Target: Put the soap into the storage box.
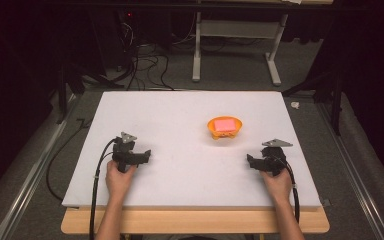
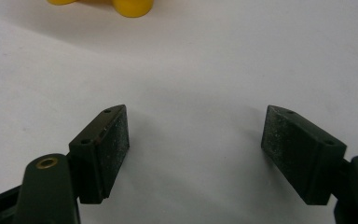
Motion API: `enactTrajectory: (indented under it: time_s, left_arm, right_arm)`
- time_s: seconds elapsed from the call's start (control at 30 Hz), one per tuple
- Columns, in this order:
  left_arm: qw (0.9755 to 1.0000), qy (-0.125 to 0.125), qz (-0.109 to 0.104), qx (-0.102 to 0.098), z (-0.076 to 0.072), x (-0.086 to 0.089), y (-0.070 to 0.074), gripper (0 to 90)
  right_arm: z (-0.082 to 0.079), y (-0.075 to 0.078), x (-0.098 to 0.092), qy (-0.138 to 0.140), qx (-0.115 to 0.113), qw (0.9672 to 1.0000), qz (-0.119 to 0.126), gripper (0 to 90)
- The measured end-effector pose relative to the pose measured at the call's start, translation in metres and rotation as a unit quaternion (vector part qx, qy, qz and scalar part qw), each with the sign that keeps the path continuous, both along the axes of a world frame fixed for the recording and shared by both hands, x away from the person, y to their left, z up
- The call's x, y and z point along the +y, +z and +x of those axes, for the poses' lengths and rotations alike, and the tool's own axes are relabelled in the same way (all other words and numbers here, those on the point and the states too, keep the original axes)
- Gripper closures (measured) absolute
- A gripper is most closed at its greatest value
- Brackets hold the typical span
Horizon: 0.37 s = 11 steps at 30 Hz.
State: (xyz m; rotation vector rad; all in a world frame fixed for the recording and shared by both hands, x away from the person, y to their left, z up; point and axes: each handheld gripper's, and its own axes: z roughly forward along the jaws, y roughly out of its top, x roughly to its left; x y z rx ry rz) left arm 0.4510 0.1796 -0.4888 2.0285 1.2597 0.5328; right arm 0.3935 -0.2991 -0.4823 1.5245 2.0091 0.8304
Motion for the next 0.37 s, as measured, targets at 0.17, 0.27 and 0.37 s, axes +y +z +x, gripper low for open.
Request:
enactTrajectory:
  time_s: [0.17, 0.27, 0.37]
  left_arm:
    - [1.0, 0.0, 0.0, 0.0, -0.0001, -0.0001, 0.0, 14.3]
    - [1.0, 0.0, 0.0, 0.0, -0.0001, 0.0, 0.0, 14.3]
    - [1.0, 0.0, 0.0, 0.0, 0.0, 0.0, 0.0, 14.3]
  right_arm:
    - [0.0, -0.0001, 0.0, 0.0, 0.0, 1.0, 0.0, 23.7]
    - [0.0, -0.0001, 0.0, 0.0, 0.0, 1.0, 0.0, 23.7]
    - [0.0003, 0.0, -0.0002, 0.0, 0.001, 1.0, 0.0, 23.6]
